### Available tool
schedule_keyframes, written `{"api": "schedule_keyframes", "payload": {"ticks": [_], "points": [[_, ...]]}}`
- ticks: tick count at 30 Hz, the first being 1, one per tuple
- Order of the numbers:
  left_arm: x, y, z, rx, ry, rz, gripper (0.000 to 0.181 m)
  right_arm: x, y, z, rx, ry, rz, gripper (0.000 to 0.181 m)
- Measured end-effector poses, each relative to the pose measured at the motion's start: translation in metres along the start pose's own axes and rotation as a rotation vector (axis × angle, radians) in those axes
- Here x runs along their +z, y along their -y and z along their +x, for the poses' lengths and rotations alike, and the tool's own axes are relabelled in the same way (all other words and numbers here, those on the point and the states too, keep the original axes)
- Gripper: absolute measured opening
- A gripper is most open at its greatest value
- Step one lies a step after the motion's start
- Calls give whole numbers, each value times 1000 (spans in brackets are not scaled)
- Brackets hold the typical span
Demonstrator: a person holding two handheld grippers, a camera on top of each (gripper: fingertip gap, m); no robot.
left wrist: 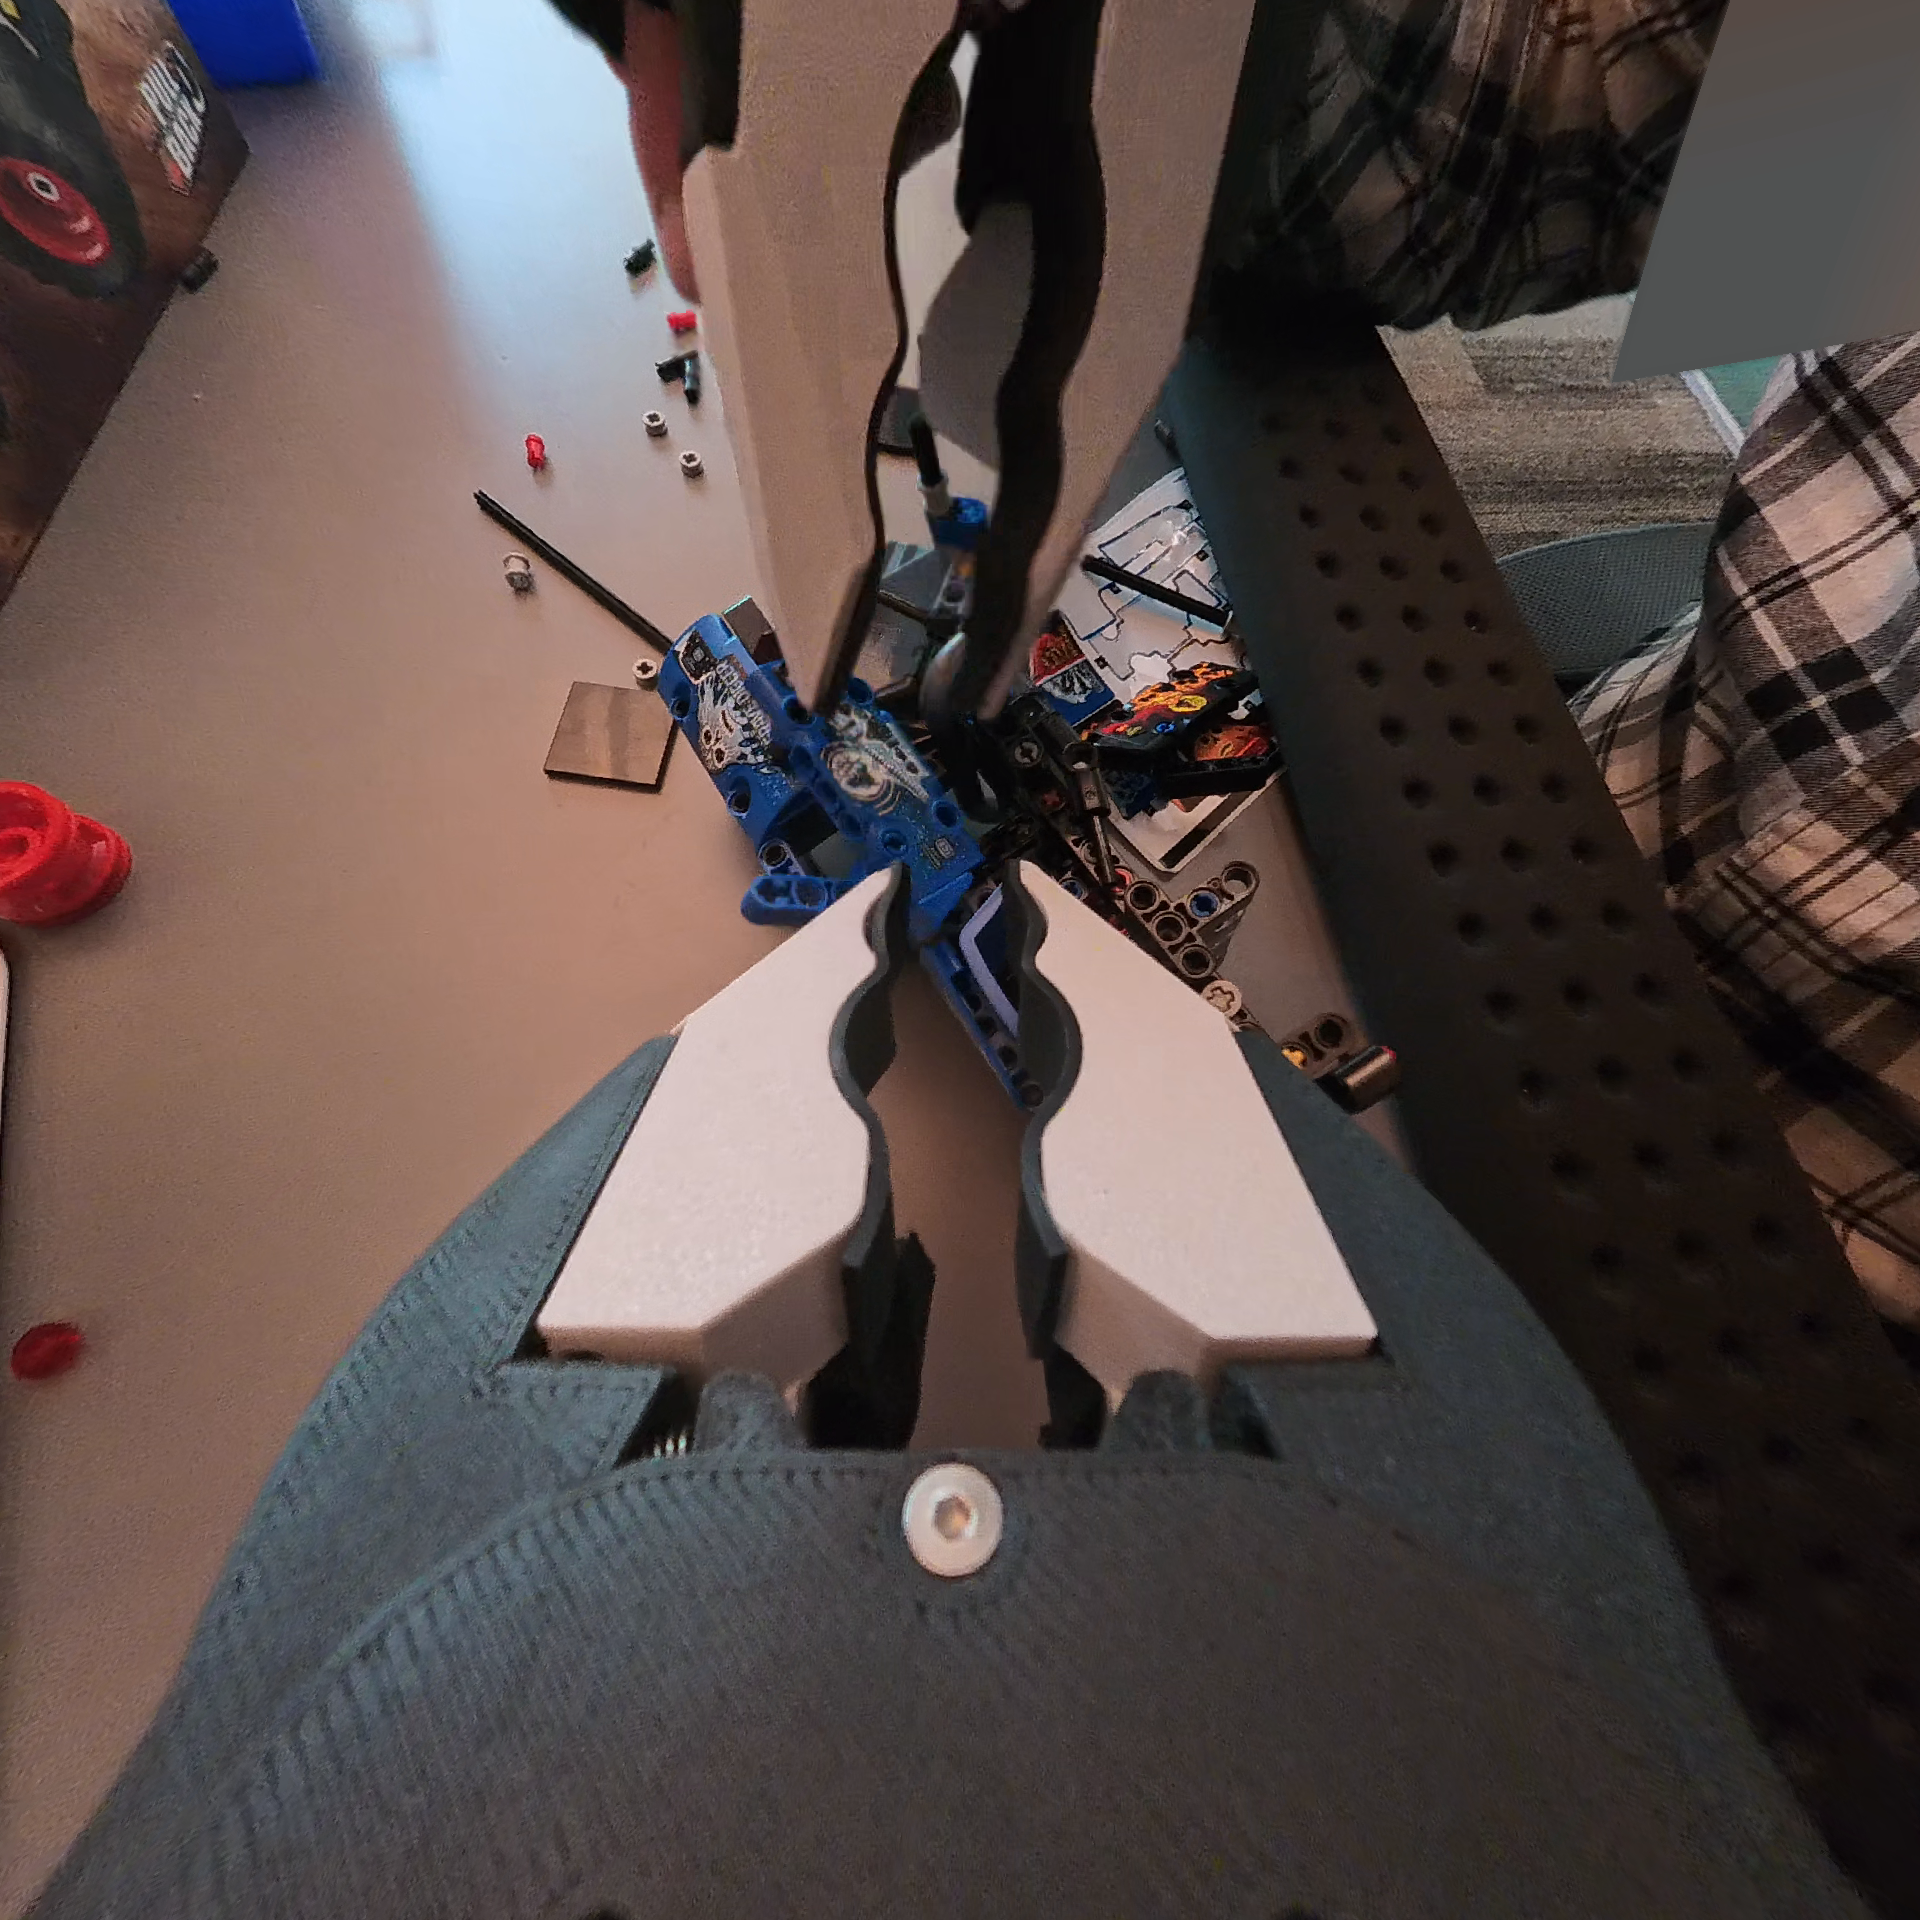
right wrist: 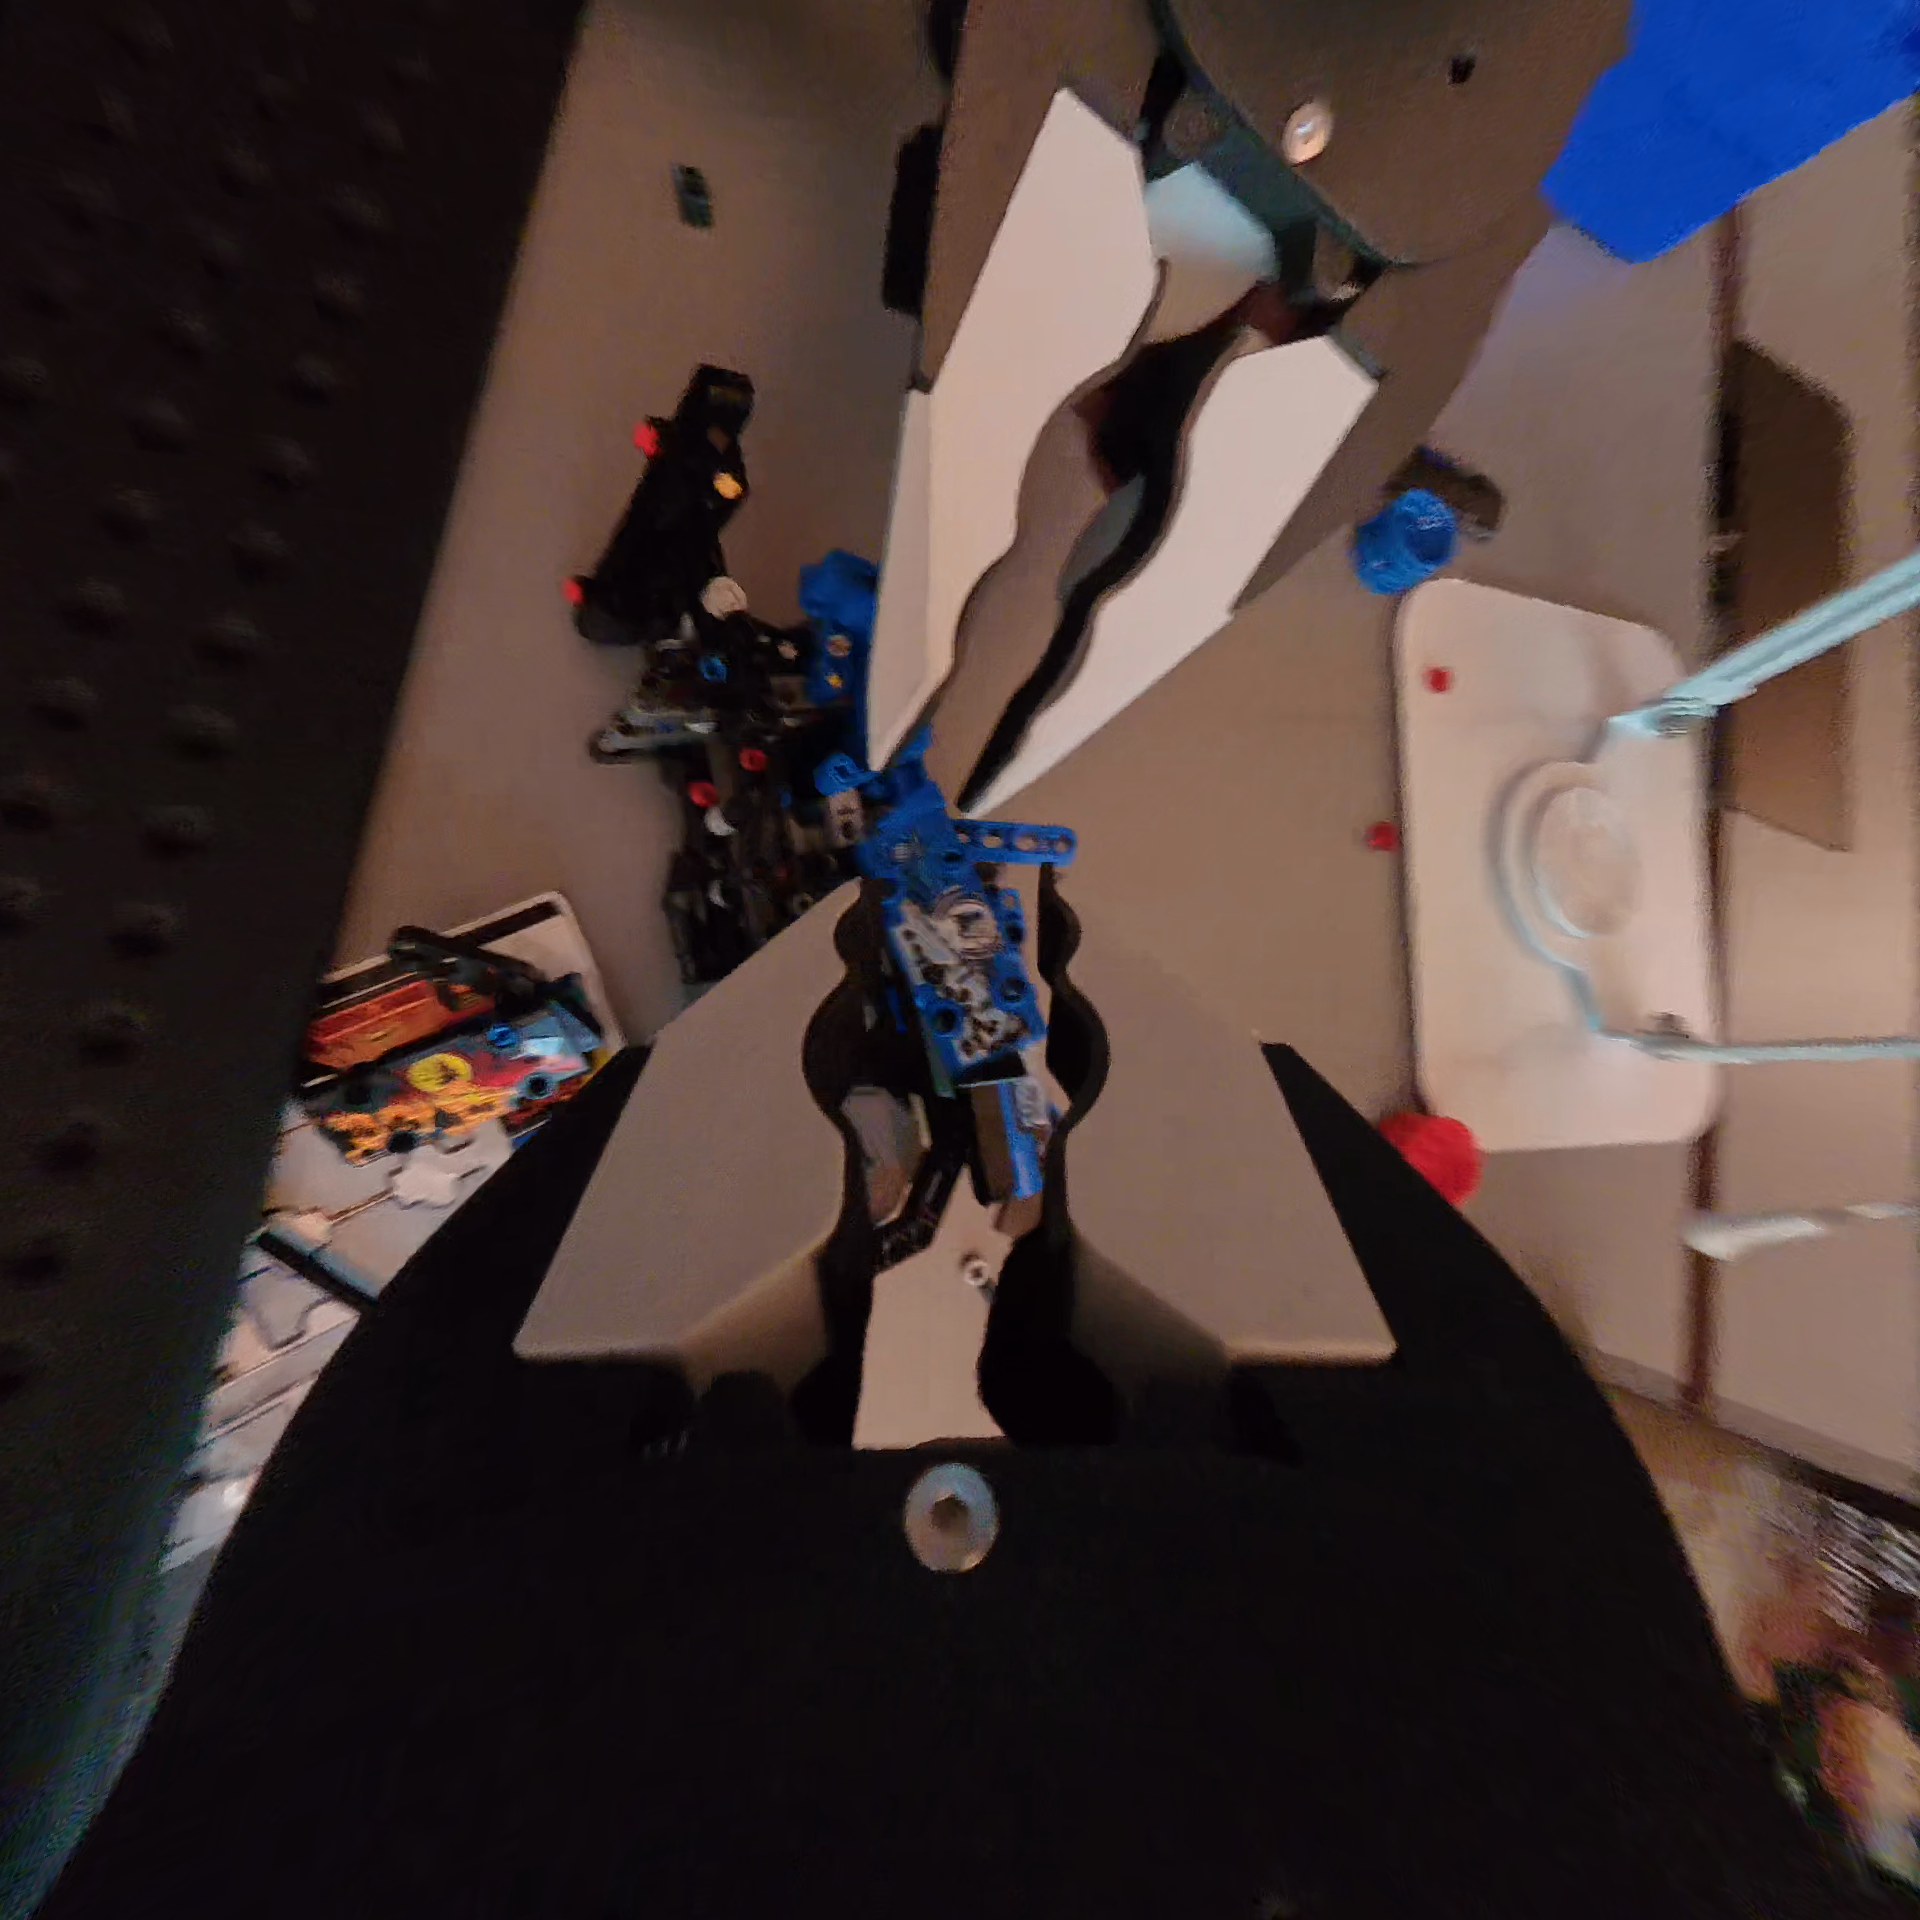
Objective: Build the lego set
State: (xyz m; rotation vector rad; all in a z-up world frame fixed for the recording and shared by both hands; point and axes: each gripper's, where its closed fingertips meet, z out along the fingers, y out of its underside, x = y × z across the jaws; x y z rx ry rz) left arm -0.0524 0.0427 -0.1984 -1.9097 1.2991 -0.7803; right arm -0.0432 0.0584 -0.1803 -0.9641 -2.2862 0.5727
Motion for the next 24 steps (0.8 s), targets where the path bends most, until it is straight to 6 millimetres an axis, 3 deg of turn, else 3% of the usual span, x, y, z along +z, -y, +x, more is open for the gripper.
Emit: {"api": "schedule_keyframes", "payload": {"ticks": [6,10,16,24], "points": [[0,1,-1,-11,0,15,18,22,-16,-8,42,157,-118,27],[-7,1,-9,-38,18,48,16,24,-16,-8,50,200,-119,25],[-18,2,-55,-207,167,129,10,23,-16,-5,65,206,-96,24],[2,-4,-50,-352,56,147,19,16,-10,-7,128,233,-34,23]]}}
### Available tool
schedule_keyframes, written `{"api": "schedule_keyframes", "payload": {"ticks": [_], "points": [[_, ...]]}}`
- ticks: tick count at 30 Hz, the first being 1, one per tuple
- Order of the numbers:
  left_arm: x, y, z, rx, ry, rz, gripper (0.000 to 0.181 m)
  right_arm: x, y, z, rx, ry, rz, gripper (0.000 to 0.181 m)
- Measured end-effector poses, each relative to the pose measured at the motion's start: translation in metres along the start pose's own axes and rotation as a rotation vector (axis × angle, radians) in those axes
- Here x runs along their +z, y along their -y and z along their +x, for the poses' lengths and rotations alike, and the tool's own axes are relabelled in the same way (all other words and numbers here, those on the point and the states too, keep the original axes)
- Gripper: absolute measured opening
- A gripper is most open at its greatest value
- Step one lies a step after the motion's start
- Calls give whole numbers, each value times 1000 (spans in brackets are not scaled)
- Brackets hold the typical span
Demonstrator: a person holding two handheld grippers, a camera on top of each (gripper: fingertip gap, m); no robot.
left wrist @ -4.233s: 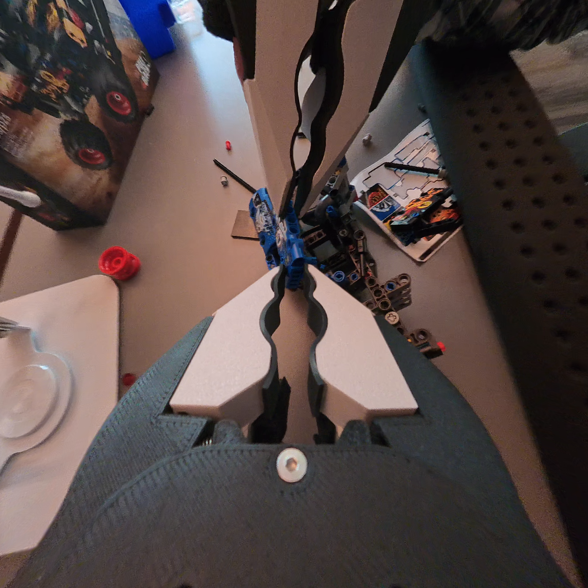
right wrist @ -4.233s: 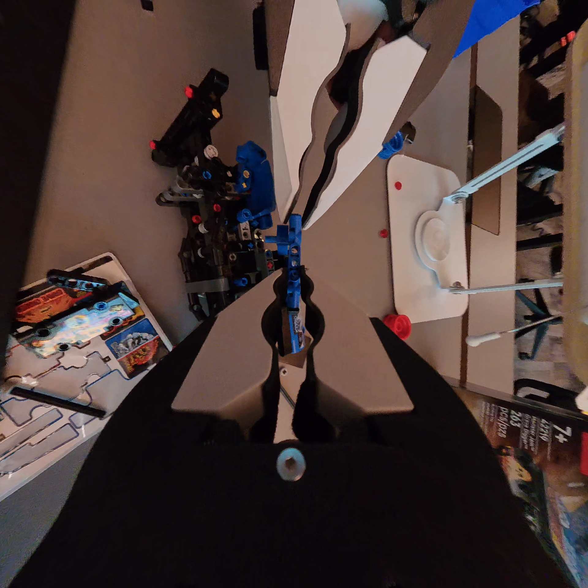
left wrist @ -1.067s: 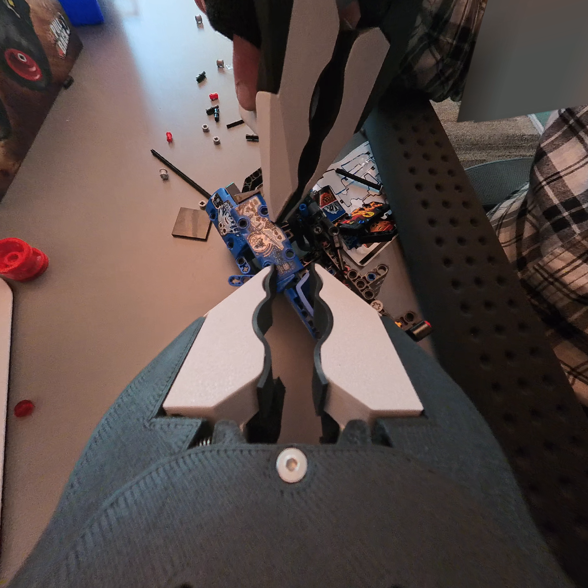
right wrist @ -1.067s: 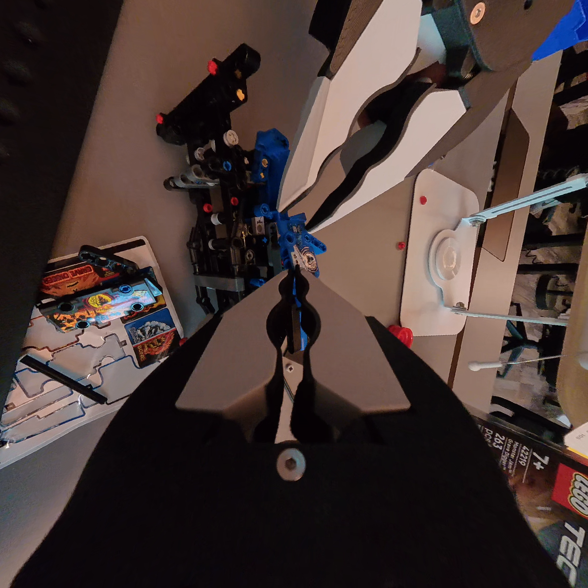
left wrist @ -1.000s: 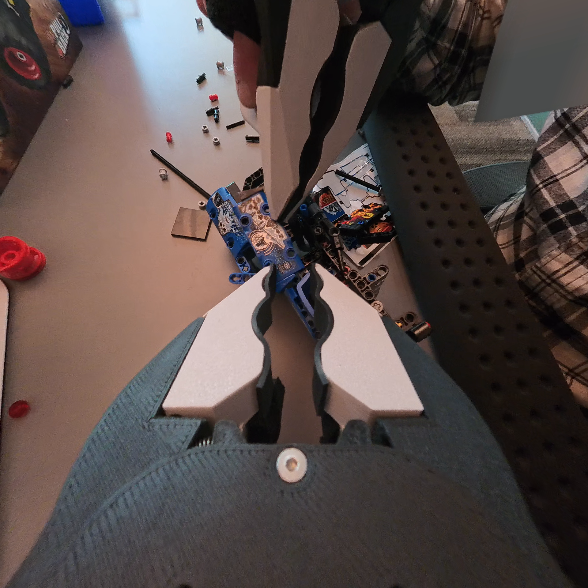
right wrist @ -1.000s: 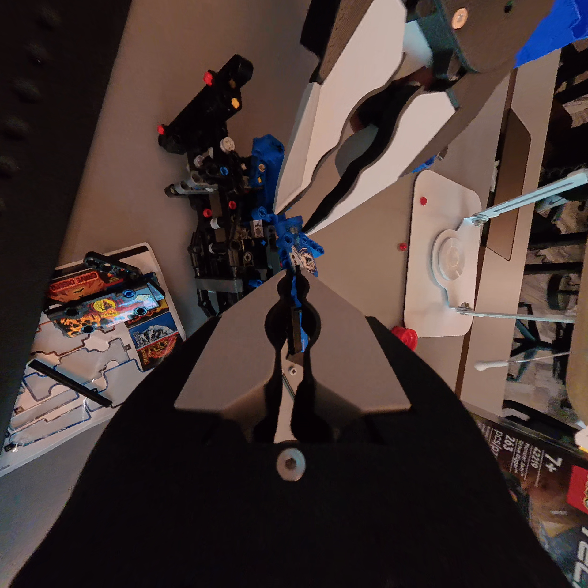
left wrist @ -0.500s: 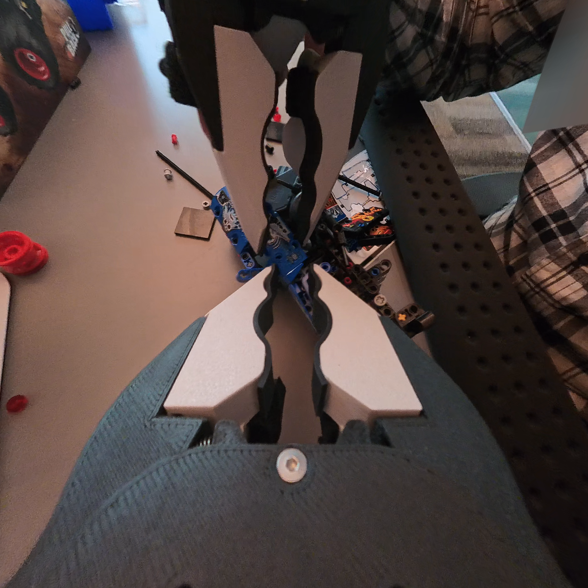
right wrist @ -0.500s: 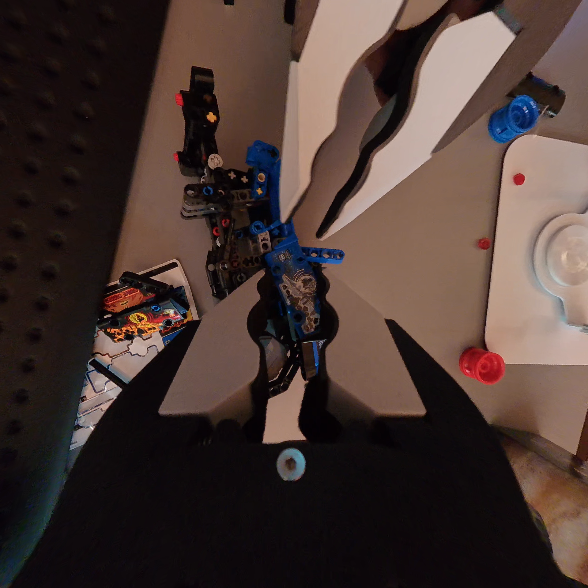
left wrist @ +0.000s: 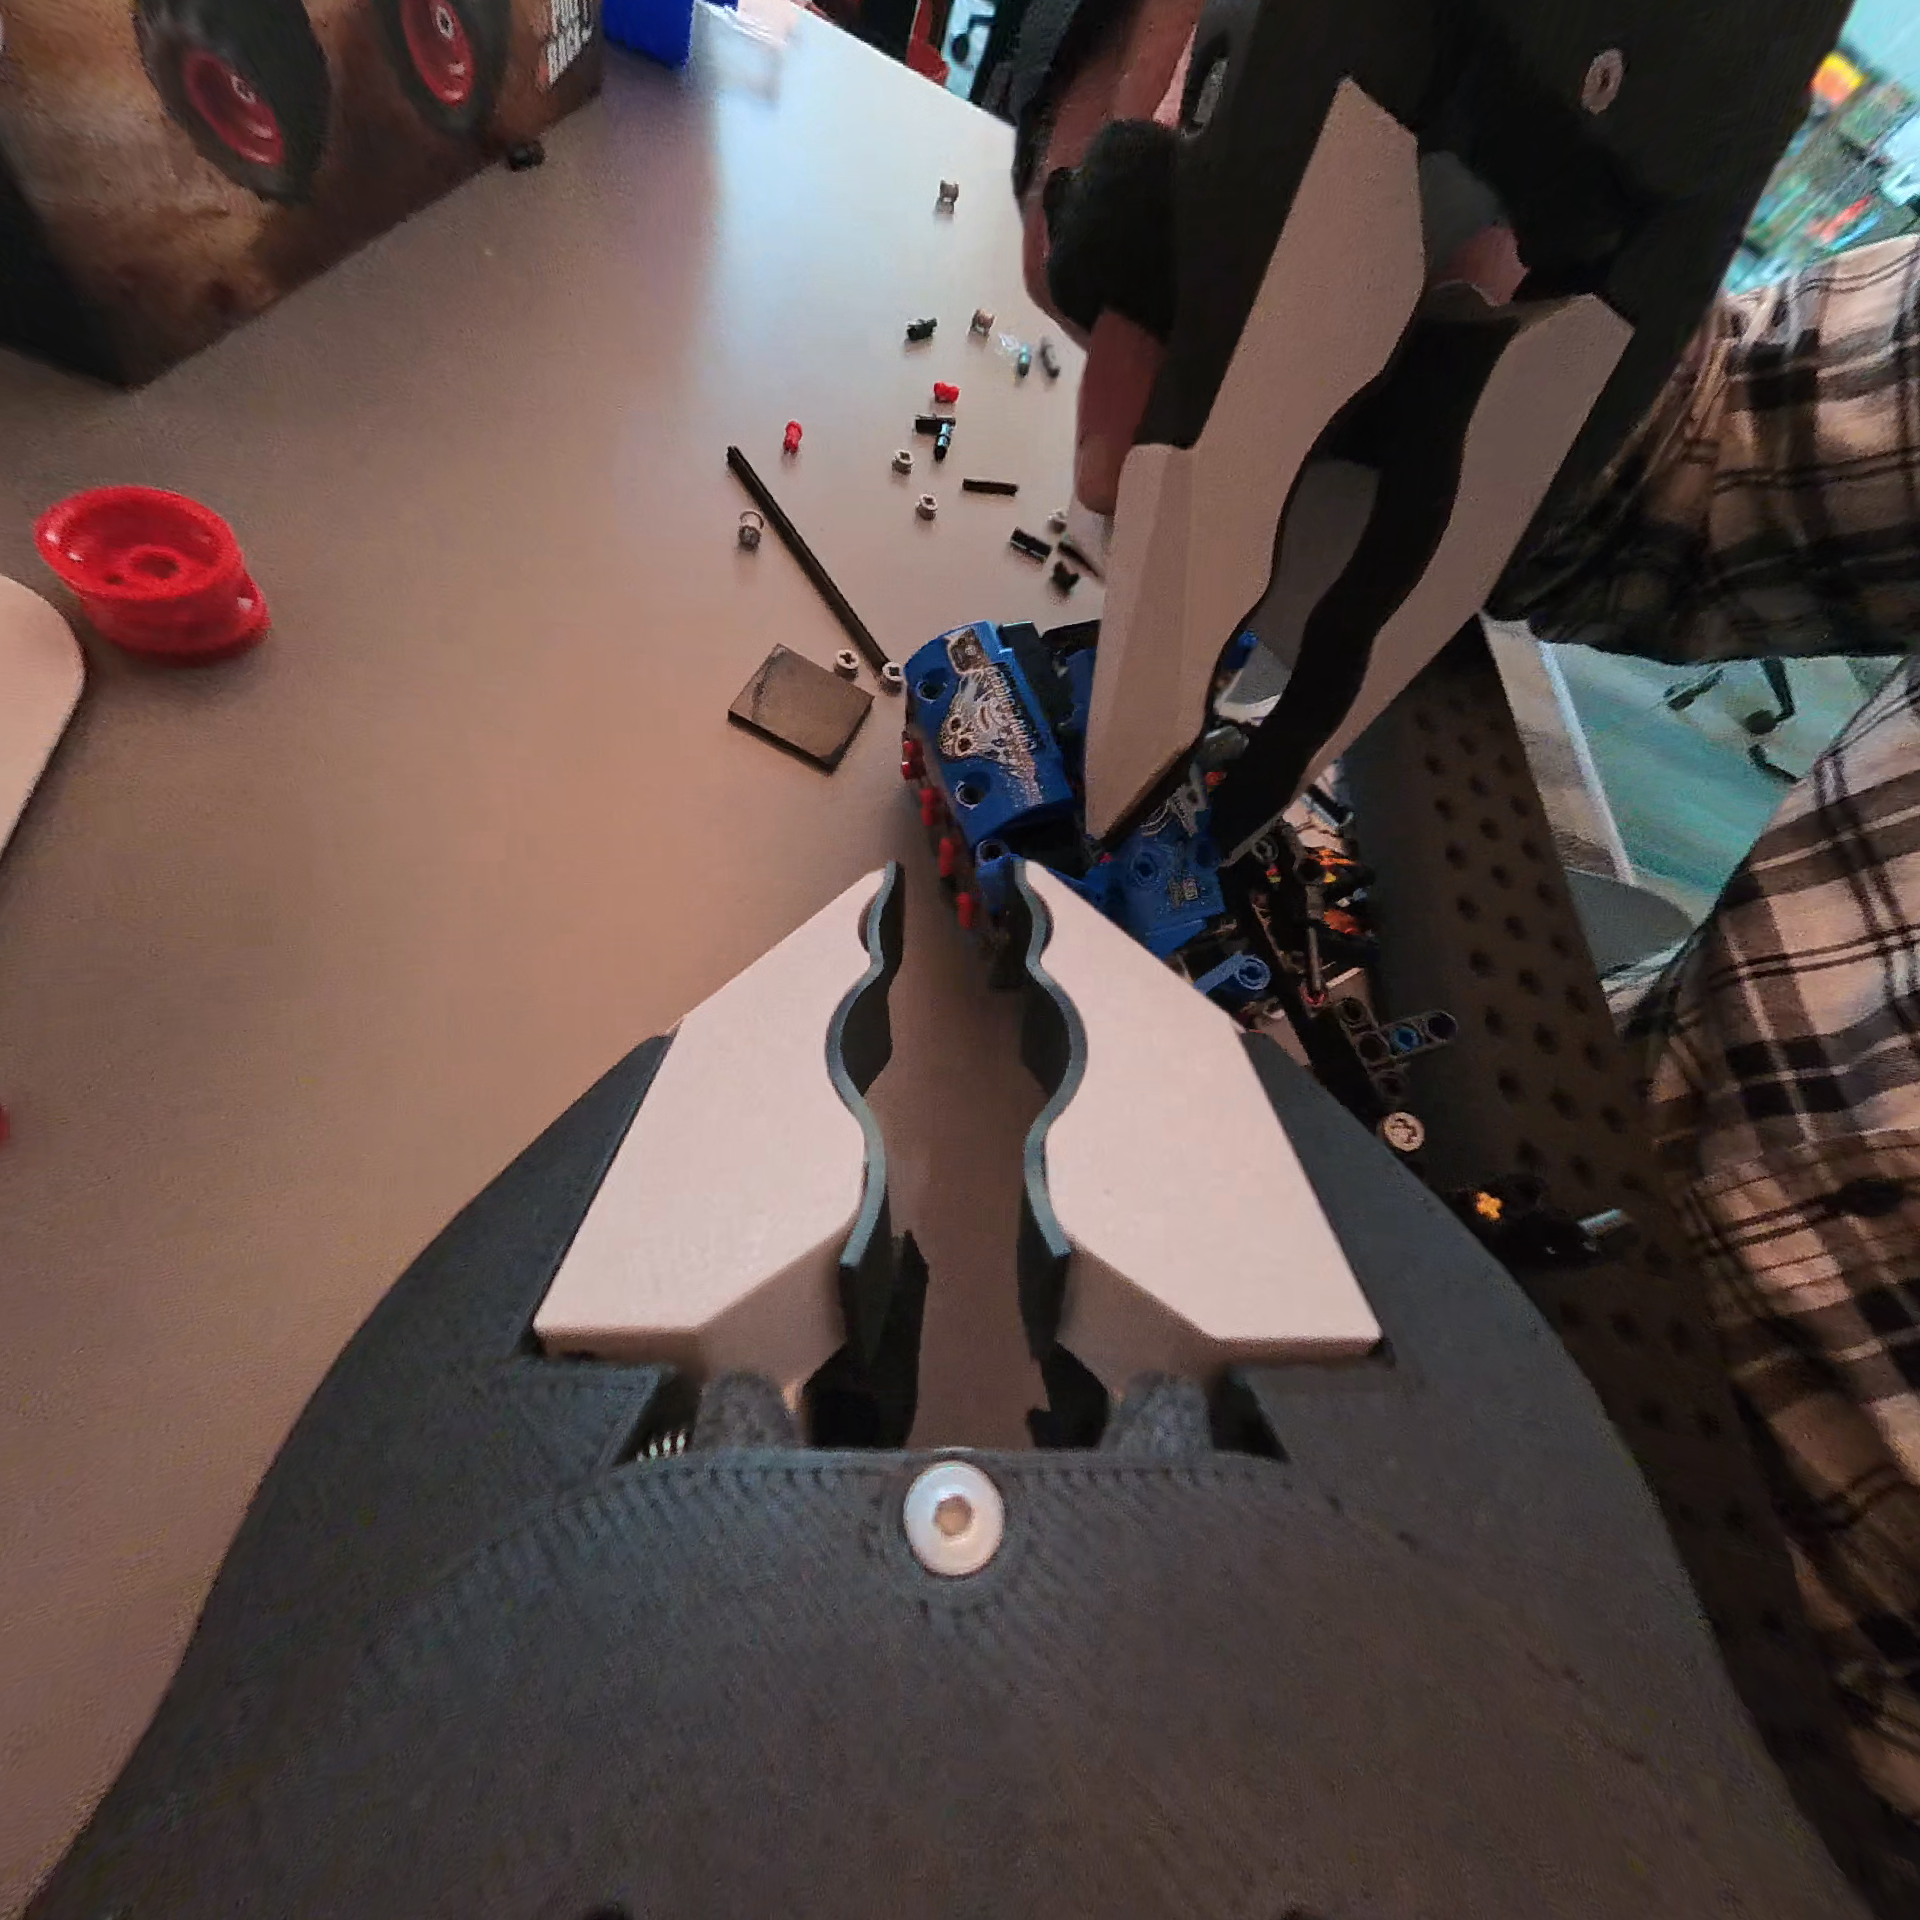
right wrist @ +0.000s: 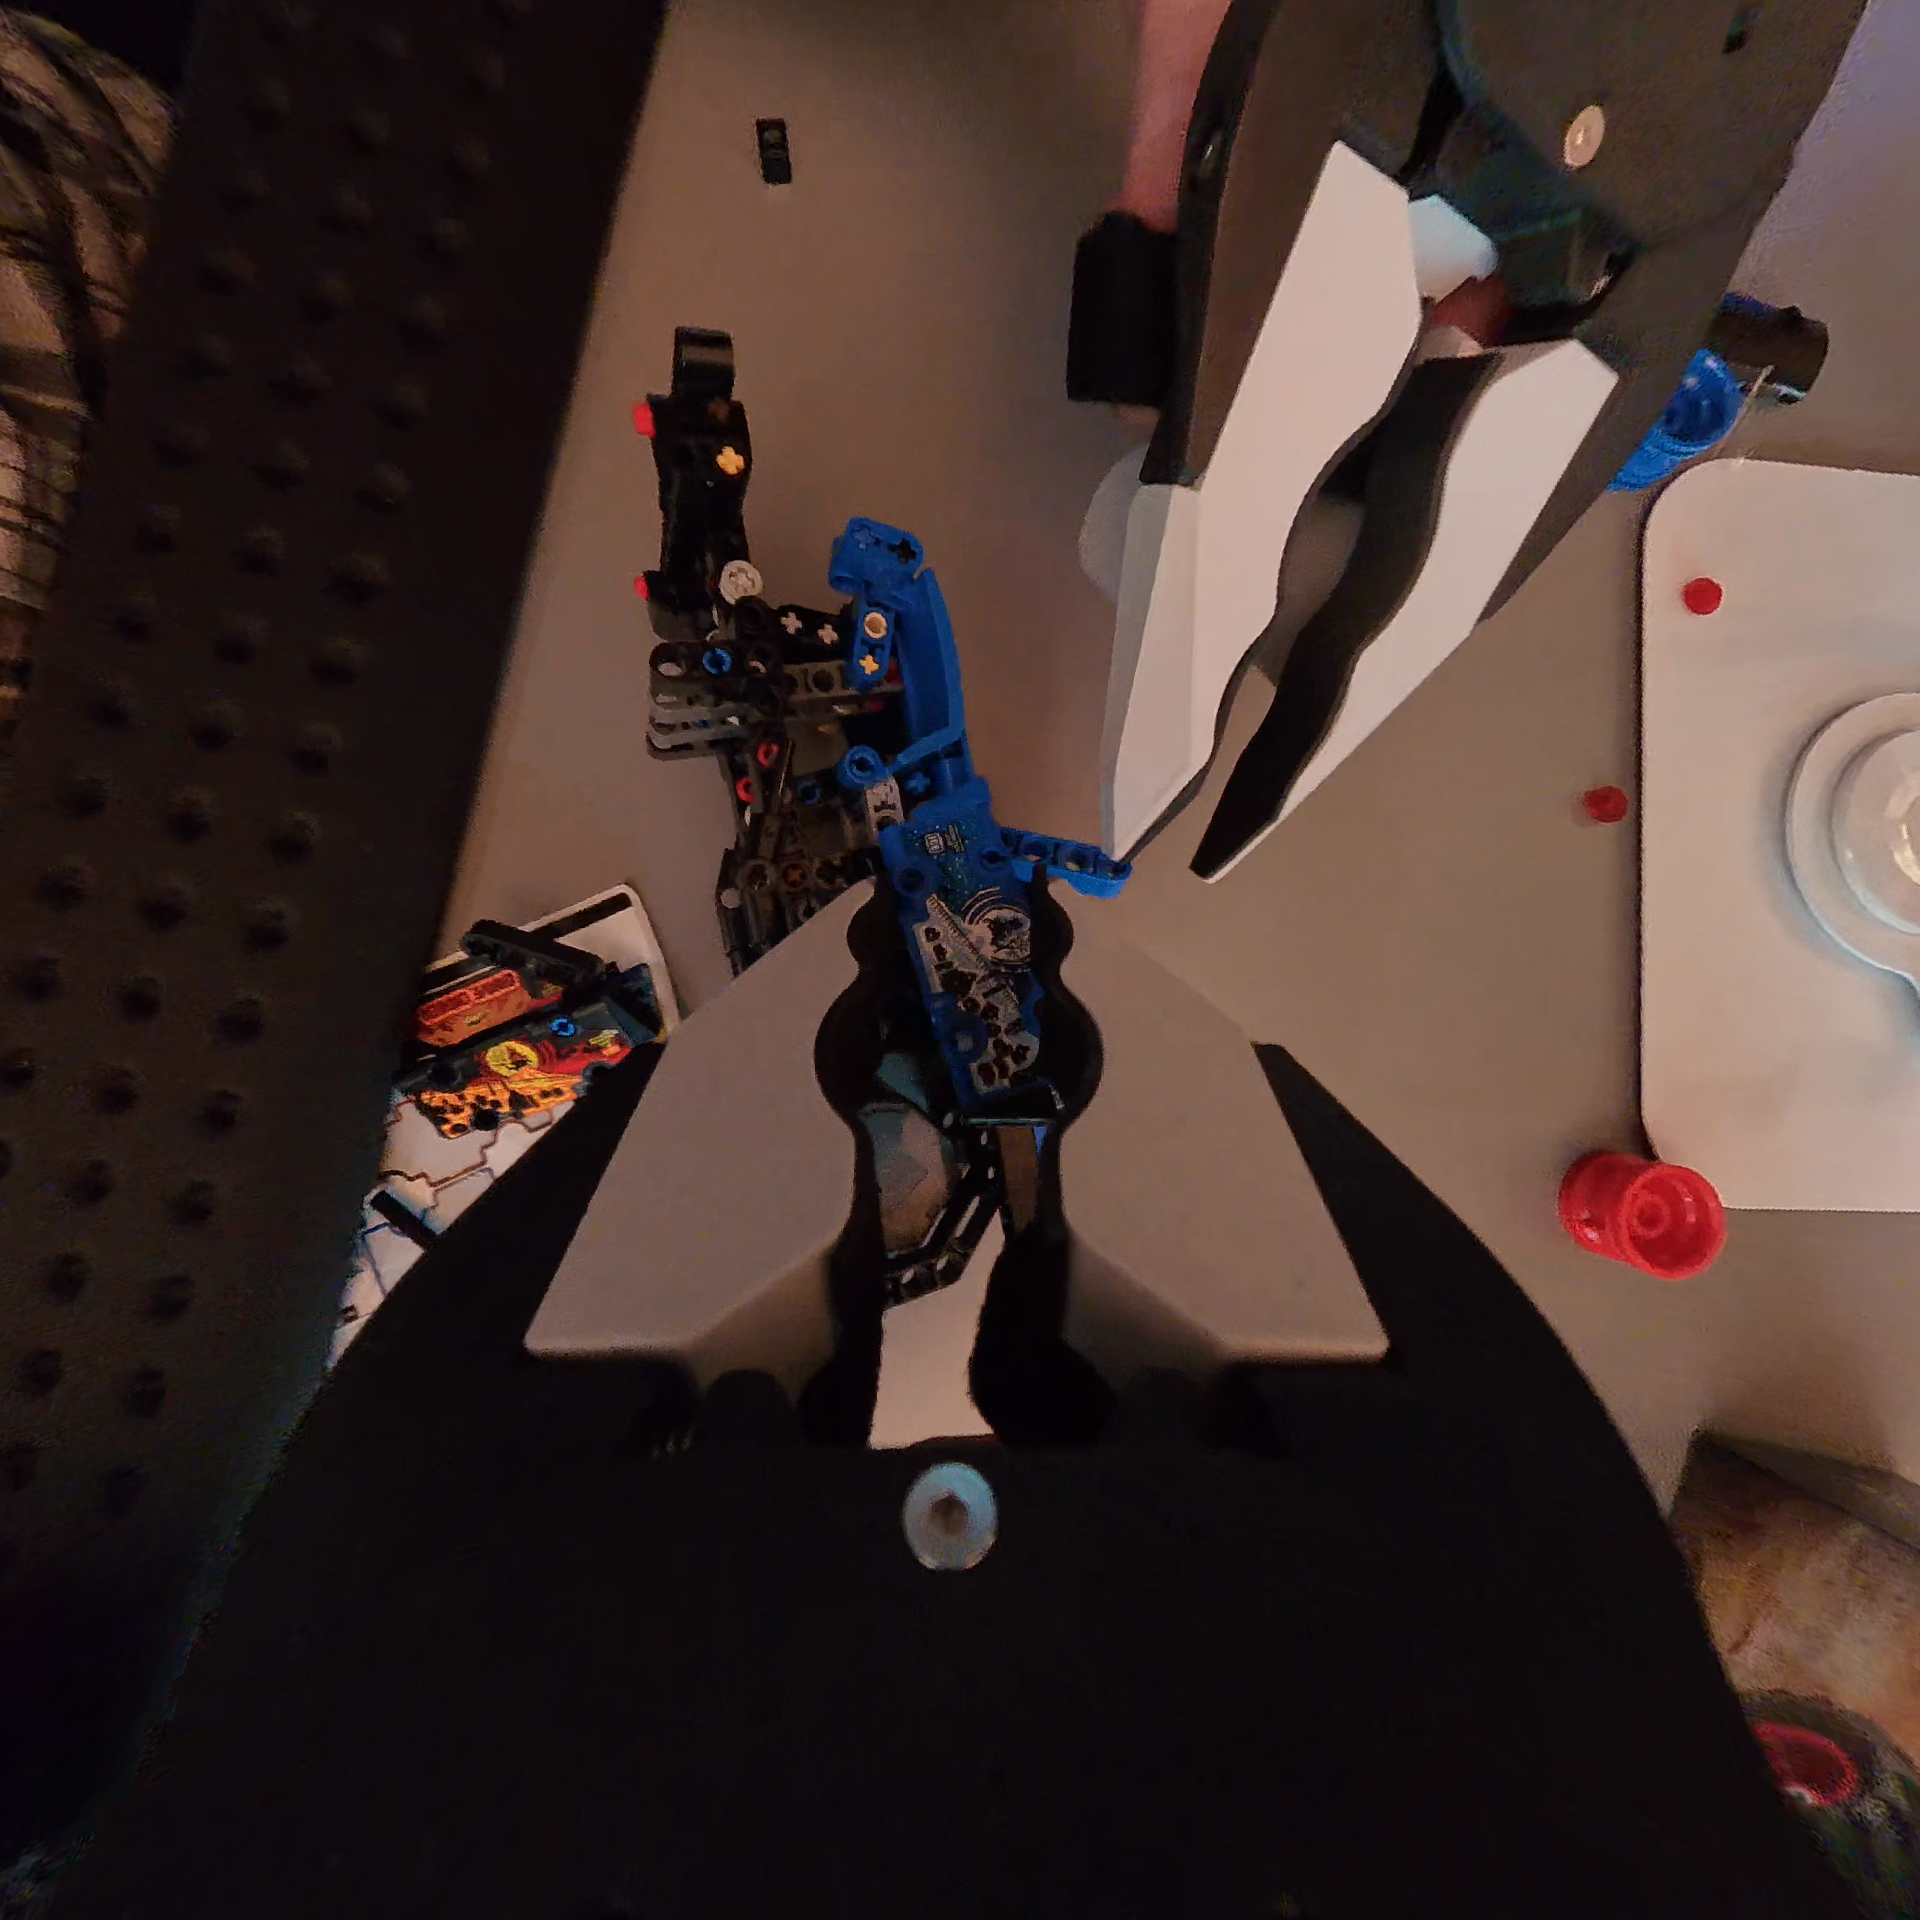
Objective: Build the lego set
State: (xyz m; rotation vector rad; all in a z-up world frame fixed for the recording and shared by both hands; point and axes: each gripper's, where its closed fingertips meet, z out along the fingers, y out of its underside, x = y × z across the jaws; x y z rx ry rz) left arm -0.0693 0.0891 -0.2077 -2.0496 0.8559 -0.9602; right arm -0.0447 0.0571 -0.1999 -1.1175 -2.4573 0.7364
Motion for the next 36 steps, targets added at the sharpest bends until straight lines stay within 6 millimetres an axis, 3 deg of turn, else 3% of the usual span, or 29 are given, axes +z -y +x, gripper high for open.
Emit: {"api": "schedule_keyframes", "payload": {"ticks": [11,18,36], "points": [[5,-3,7,-48,-42,15,19,-10,20,-11,156,114,145,22],[0,1,8,-94,-86,51,26,0,4,-4,247,116,152,22],[9,-7,9,-111,-111,14,23,-1,5,-7,264,218,181,22]]}}
